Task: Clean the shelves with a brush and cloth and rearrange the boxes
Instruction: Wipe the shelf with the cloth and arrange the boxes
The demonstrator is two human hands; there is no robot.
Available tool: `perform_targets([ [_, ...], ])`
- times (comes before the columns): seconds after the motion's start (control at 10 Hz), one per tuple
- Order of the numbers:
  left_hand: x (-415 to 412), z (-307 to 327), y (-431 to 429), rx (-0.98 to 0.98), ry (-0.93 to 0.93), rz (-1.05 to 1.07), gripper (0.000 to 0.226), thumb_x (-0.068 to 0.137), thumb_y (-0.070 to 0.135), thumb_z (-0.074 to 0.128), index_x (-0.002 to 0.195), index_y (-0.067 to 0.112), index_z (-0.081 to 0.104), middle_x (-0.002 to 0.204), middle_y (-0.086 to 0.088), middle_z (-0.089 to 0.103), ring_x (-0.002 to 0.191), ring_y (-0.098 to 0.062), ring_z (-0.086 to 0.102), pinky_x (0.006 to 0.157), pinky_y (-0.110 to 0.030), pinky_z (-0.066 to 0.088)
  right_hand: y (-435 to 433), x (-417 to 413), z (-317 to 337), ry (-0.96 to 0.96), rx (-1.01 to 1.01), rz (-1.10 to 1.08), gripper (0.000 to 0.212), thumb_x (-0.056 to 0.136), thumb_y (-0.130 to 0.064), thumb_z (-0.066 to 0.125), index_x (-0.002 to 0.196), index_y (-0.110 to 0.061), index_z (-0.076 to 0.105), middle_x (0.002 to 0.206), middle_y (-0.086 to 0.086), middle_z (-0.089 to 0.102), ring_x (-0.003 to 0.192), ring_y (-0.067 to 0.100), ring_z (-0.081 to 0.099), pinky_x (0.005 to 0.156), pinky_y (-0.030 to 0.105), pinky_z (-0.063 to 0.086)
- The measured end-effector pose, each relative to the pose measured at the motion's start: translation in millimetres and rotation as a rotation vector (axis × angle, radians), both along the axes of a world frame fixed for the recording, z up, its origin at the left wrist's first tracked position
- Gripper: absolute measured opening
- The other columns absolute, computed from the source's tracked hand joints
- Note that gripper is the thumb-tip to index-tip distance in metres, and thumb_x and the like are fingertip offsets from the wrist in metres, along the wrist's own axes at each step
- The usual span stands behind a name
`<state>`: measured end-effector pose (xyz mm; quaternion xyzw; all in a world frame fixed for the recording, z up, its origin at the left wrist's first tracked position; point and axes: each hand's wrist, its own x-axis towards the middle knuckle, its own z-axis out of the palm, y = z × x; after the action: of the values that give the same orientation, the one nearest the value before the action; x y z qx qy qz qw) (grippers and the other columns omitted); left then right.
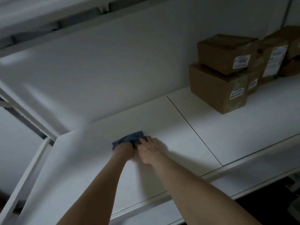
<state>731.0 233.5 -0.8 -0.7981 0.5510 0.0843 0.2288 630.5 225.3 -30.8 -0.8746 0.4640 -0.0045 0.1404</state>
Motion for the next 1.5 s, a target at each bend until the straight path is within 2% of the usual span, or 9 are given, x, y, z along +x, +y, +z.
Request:
perform_targets([
  [0.1, -23, -11, -24, -0.118, 0.112, -0.117, 0.042, 0.103, 0.024, 0.029, 0.143, 0.018, 0.041, 0.142, -0.009, 0.047, 0.126, -0.027, 0.048, 0.106, -0.036, 0.040, -24, -24, 1, 0.022, -0.018, -0.129, 0.058, 0.093, -0.018, 0.049, 0.148, -0.022, 0.031, 0.156, 0.007, 0.020, 0.142, 0.036, 0.015, 0.117, 0.048, 0.011],
  [0.3, -81, -18, -90, -0.071, 0.202, -0.394, 0.050, 0.103, 0.025, 0.031, 0.150, 0.014, 0.020, 0.155, -0.007, 0.026, 0.144, -0.028, 0.018, 0.117, -0.036, 0.015, -88, -74, 2, 0.060, 0.007, -0.354, 0.057, 0.095, -0.028, 0.047, 0.149, -0.017, 0.030, 0.157, 0.008, 0.017, 0.140, 0.034, 0.018, 0.116, 0.043, 0.015],
  [0.5, -65, -18, -124, -0.125, 0.199, -0.356, 0.039, 0.103, 0.012, 0.031, 0.140, 0.004, 0.040, 0.142, -0.015, 0.044, 0.132, -0.028, 0.041, 0.111, -0.033, 0.030, -130, -54, -7, -0.091, -0.005, -0.416, 0.056, 0.098, -0.025, 0.042, 0.150, -0.014, 0.027, 0.157, 0.012, 0.016, 0.142, 0.036, 0.015, 0.115, 0.042, 0.018],
  [0.7, 27, -13, -127, -0.195, 0.067, -0.208, 0.039, 0.102, 0.010, 0.032, 0.139, 0.003, 0.041, 0.141, -0.016, 0.046, 0.130, -0.031, 0.043, 0.106, -0.033, 0.032, -139, 42, -16, -0.207, -0.017, -0.272, 0.048, 0.101, -0.027, 0.035, 0.147, -0.016, 0.035, 0.157, 0.011, 0.019, 0.142, 0.037, 0.015, 0.112, 0.044, 0.019],
  [0.8, 64, -12, -122, -0.106, -0.134, -0.118, 0.045, 0.102, 0.009, 0.031, 0.146, 0.007, 0.030, 0.145, -0.014, 0.043, 0.130, -0.030, 0.045, 0.105, -0.035, 0.037, -135, 89, -15, -0.163, -0.050, -0.176, 0.046, 0.099, -0.030, 0.040, 0.144, -0.019, 0.041, 0.152, 0.009, 0.030, 0.136, 0.034, 0.026, 0.109, 0.042, 0.023],
  [0.9, 82, -10, -131, -0.181, -0.149, -0.088, 0.043, 0.099, 0.010, 0.033, 0.142, 0.007, 0.036, 0.138, -0.015, 0.049, 0.124, -0.031, 0.050, 0.100, -0.036, 0.041, -142, 103, -12, -0.149, -0.074, -0.146, 0.044, 0.098, -0.027, 0.042, 0.140, -0.018, 0.045, 0.147, 0.008, 0.038, 0.134, 0.033, 0.032, 0.113, 0.049, 0.017],
  [1.2, 17, -30, -203, -0.340, 0.297, -0.341, 0.043, 0.101, 0.013, 0.037, 0.144, 0.009, 0.036, 0.150, -0.013, 0.035, 0.137, -0.029, 0.034, 0.113, -0.034, 0.027, -219, 9, -17, -0.149, -0.075, -0.354, 0.045, 0.099, -0.020, 0.037, 0.144, -0.015, 0.039, 0.154, 0.009, 0.027, 0.138, 0.032, 0.026, 0.113, 0.058, 0.005],
  [1.3, -8, -33, -222, -0.339, 0.332, -0.432, 0.046, 0.101, 0.012, 0.038, 0.146, 0.013, 0.033, 0.153, -0.010, 0.029, 0.139, -0.029, 0.031, 0.115, -0.036, 0.024, -242, -14, -20, -0.141, -0.054, -0.442, 0.046, 0.100, -0.022, 0.034, 0.145, -0.015, 0.037, 0.154, 0.008, 0.027, 0.139, 0.030, 0.026, 0.112, 0.059, 0.005],
  [1.5, 14, -37, -231, -0.346, 0.247, -0.390, 0.040, 0.101, 0.014, 0.035, 0.140, 0.007, 0.041, 0.141, -0.016, 0.045, 0.129, -0.033, 0.043, 0.108, -0.038, 0.034, -247, 12, -14, -0.129, 0.018, -0.468, 0.052, 0.099, -0.027, 0.037, 0.150, -0.015, 0.028, 0.155, 0.005, 0.025, 0.141, 0.030, 0.023, 0.115, 0.052, 0.008],
])
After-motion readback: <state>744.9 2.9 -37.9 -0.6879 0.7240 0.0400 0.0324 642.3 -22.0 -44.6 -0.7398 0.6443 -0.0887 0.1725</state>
